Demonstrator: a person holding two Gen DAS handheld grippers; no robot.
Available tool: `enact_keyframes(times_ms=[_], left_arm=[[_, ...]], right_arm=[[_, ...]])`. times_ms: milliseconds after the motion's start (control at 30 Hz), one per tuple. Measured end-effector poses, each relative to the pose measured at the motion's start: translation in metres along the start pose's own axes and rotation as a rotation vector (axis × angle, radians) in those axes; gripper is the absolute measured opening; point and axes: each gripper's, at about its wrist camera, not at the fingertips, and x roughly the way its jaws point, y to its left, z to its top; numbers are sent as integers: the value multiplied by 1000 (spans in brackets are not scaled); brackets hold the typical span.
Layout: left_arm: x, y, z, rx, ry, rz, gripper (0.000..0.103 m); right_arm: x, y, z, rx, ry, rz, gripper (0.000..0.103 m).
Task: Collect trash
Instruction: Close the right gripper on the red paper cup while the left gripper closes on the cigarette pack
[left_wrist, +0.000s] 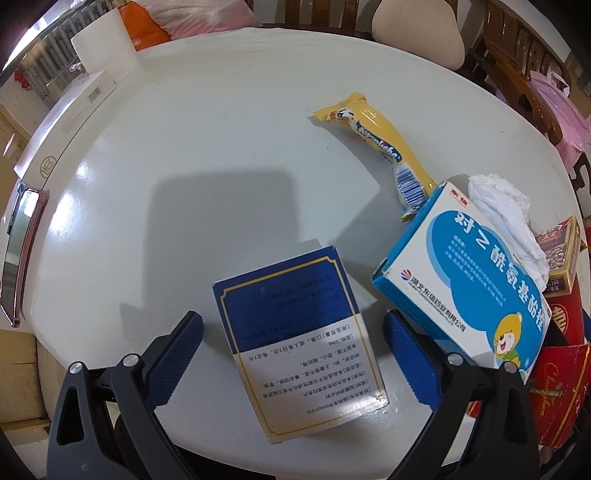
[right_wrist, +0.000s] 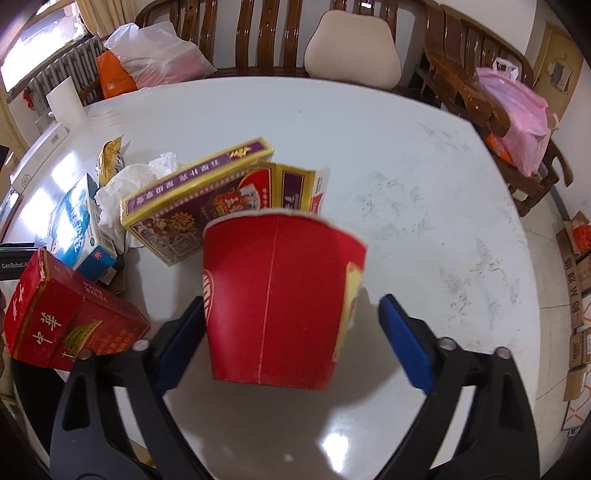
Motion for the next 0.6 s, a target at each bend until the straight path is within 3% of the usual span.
enact_keyframes(times_ms=[100,233,433,600], left_arm=[[0,-1,1,16,-7,-4,89],[-5,-1,3,18,-7,-6,70],[-2,-3,11,17,7,-11,67],[-3,4,13,-12,19,-66,65]], right_arm=[[2,-1,-2,6,4,16,68],[-1,-1,-4,10,-15,28,67],[-10,0,-5,17,-45,34,66],[-20,0,-6,11,-75,0,66]])
